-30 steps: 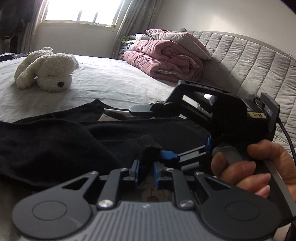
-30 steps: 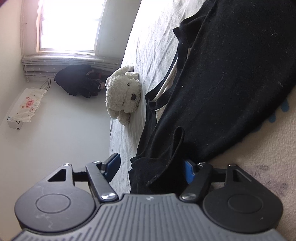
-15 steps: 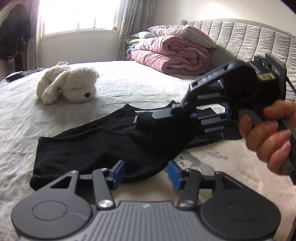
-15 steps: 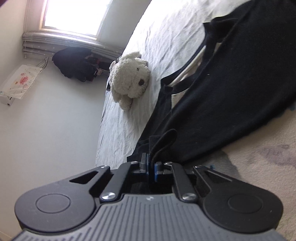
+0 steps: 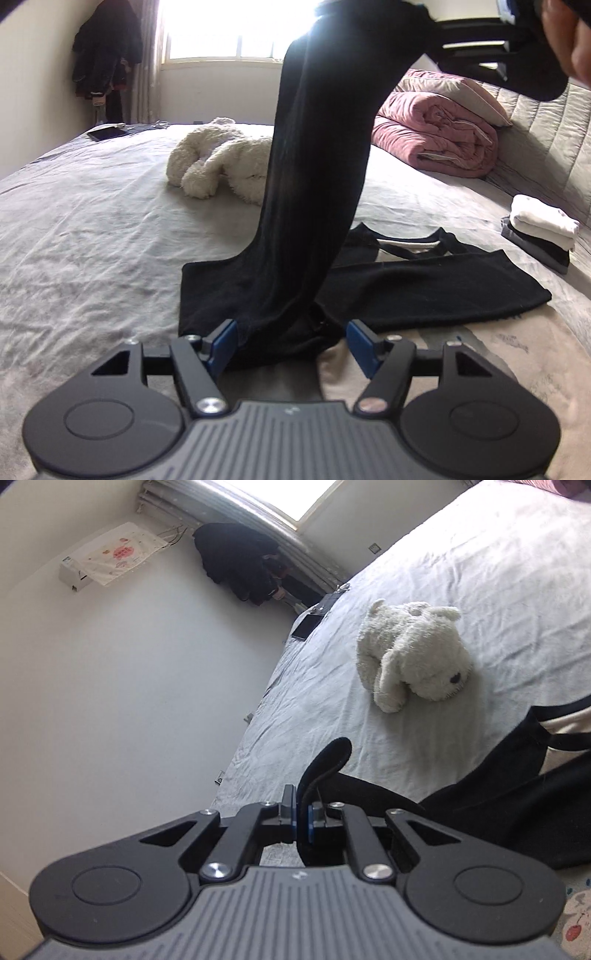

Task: Fold clothes
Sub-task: 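Carry the sleeve across the sweatshirt body with the right gripper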

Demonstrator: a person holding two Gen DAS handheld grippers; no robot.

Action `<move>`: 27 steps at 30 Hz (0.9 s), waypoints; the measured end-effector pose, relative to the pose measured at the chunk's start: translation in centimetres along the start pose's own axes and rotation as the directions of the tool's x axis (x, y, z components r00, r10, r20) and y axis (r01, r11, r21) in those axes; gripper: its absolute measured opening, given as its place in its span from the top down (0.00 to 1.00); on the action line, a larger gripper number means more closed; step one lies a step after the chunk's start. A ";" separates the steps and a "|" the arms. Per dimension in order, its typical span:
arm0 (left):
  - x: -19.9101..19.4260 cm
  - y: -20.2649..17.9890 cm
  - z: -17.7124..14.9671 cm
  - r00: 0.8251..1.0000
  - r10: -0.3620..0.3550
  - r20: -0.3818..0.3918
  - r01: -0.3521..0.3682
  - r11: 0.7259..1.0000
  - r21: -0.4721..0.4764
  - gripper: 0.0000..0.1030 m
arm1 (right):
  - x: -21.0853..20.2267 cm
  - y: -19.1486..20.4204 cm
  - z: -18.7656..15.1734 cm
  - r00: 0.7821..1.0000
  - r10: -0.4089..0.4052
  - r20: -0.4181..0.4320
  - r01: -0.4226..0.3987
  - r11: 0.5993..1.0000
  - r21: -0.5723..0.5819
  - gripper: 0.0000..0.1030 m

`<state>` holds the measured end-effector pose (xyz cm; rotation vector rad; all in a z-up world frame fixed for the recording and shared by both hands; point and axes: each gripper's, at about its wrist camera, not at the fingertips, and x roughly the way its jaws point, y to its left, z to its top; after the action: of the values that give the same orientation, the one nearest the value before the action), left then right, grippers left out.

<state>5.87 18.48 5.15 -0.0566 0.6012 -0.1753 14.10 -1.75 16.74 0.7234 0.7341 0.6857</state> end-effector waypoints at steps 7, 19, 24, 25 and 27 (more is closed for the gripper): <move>1.3 2.1 -0.1 0.994 0.108 -0.010 -0.109 0.988 -0.111 0.35 | 1.7 1.3 2.3 1.000 0.008 0.027 -0.007 1.000 -0.029 0.91; 3.6 3.9 0.0 0.987 0.159 0.005 -0.149 0.935 -0.323 0.35 | -5.0 -1.0 6.2 0.988 0.077 0.138 -0.072 0.997 -0.038 0.91; 3.9 3.7 -0.1 0.985 0.171 0.029 -0.142 0.892 -0.429 0.35 | -7.2 -2.4 7.2 0.983 0.096 0.159 -0.088 0.994 -0.060 0.91; 4.0 3.4 -0.2 0.984 0.173 0.033 -0.142 0.892 -0.430 0.35 | -7.6 -2.6 7.3 0.981 0.102 0.164 -0.093 0.994 -0.064 0.91; 4.1 2.5 -0.2 0.983 0.176 0.047 -0.143 0.906 -0.399 0.35 | -8.4 -3.2 7.6 0.977 0.117 0.179 -0.105 0.992 -0.074 0.91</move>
<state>9.39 20.18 2.43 -0.4031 0.5494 0.1103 16.21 -12.44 21.21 0.7620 0.5041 0.7302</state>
